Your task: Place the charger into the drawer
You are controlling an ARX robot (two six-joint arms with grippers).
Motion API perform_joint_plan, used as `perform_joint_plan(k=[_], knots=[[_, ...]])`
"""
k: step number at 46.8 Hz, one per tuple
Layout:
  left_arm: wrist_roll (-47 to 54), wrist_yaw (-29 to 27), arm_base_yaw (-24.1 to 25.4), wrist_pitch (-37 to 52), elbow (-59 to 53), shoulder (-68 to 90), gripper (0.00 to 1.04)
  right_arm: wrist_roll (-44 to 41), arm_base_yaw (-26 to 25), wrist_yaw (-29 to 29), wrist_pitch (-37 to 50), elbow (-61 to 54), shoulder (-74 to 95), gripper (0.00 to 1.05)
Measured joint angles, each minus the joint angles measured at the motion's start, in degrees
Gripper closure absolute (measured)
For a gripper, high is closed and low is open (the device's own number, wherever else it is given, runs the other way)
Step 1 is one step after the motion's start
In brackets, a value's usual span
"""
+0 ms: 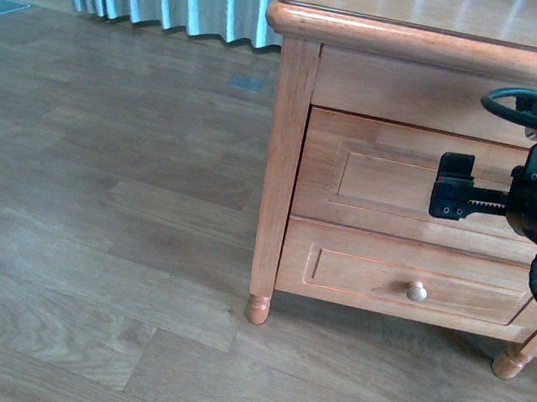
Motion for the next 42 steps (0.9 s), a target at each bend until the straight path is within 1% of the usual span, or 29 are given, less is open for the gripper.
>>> perform_joint_plan(k=[4, 10, 18, 23, 27, 32, 36, 42], knots=[[-0.02, 0.00, 0.00, 0.00, 0.00, -0.02, 0.06, 0.66, -0.26, -1.05, 1.07, -2.08, -2.21, 0.08], [0.00, 0.02, 0.00, 0.00, 0.00, -0.02, 0.06, 0.15, -0.46, -3.37, 2.38, -13.29, -17.11, 0.08], [0.00, 0.02, 0.00, 0.00, 0.00, -0.02, 0.06, 0.20, -0.61, -4.00, -1.44, -24.79, -32.68, 0.08], [0.00, 0.00, 0.00, 0.00, 0.00, -0.02, 0.06, 0.79, -1.73, -3.96, -7.04, -32.68, -45.33, 0.08], [0.00, 0.00, 0.00, 0.00, 0.00, -0.02, 0.06, 1.97, -3.63, -4.02, -13.81, -37.64, -58.05, 0.08], [0.00, 0.00, 0.00, 0.00, 0.00, -0.02, 0.06, 4.66, -8.66, -5.64, -26.86, -41.88, -77.99, 0.08], [0.00, 0.02, 0.00, 0.00, 0.00, -0.02, 0.06, 6.47, -11.50, -5.95, -33.62, -44.02, -89.13, 0.08], [0.00, 0.02, 0.00, 0.00, 0.00, -0.02, 0.06, 7.34, -12.07, -6.05, -34.36, -44.46, -93.66, 0.08]])
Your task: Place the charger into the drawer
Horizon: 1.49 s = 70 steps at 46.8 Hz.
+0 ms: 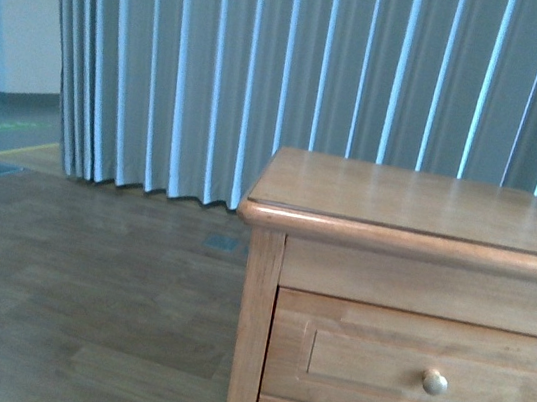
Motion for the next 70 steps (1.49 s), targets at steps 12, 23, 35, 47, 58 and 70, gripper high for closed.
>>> perform_joint_plan(k=[12, 23, 35, 47, 58, 70], knots=[[0.00, -0.02, 0.00, 0.00, 0.00, -0.02, 0.06, -6.27, 5.35, 2.71, 1.01, -4.20, -4.50, 0.50], [0.00, -0.02, 0.00, 0.00, 0.00, -0.02, 0.06, -7.21, 6.12, 3.15, -1.70, -7.21, -10.27, 1.03], [0.00, -0.02, 0.00, 0.00, 0.00, -0.02, 0.06, -7.37, 6.19, 3.13, -4.20, -9.99, -16.09, 1.03], [0.02, 0.00, 0.00, 0.00, 0.00, -0.04, 0.06, -7.39, 6.19, 3.15, -8.48, -10.73, -21.05, 1.03], [0.07, 0.00, 0.00, 0.00, 0.00, -0.04, 0.06, -7.41, 6.19, 3.13, -17.57, -10.69, -29.73, 1.03], [0.09, -0.02, 0.00, 0.00, 0.00, -0.04, 0.06, -7.41, 6.19, 3.13, -17.62, -10.69, -29.79, 1.03]])
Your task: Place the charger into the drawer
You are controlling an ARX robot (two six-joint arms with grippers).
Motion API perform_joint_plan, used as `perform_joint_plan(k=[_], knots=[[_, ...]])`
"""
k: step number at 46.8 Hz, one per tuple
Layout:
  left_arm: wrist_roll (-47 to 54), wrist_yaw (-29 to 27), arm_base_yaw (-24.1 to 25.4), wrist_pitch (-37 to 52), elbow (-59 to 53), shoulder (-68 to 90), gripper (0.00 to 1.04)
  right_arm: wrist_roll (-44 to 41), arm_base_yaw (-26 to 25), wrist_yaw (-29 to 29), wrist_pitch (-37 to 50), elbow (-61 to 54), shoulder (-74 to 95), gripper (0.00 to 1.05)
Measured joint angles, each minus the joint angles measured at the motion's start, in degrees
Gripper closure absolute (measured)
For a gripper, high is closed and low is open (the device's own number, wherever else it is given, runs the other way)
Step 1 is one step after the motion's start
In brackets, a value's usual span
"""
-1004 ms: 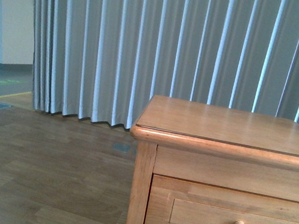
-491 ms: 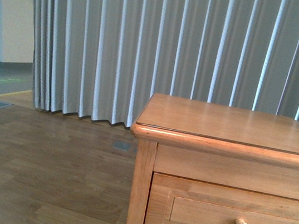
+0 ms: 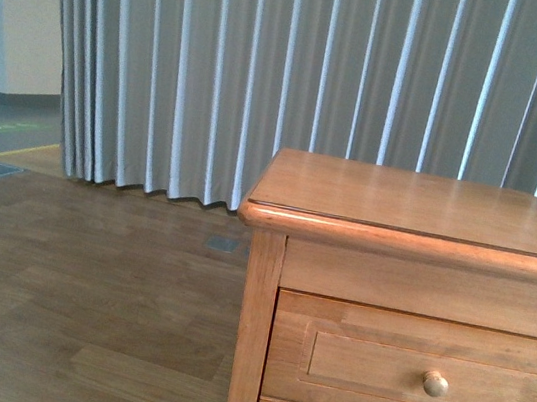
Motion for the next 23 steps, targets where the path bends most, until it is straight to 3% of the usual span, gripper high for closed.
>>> perform_joint_plan(k=[9, 23], knots=[[-0.02, 0.00, 0.00, 0.00, 0.00, 0.00, 0.06, 0.00, 0.00, 0.00, 0.00, 0.00, 0.00, 1.03], [0.00, 0.02, 0.00, 0.00, 0.00, 0.00, 0.06, -0.04, 0.00, -0.02, 0.00, 0.00, 0.00, 0.53]])
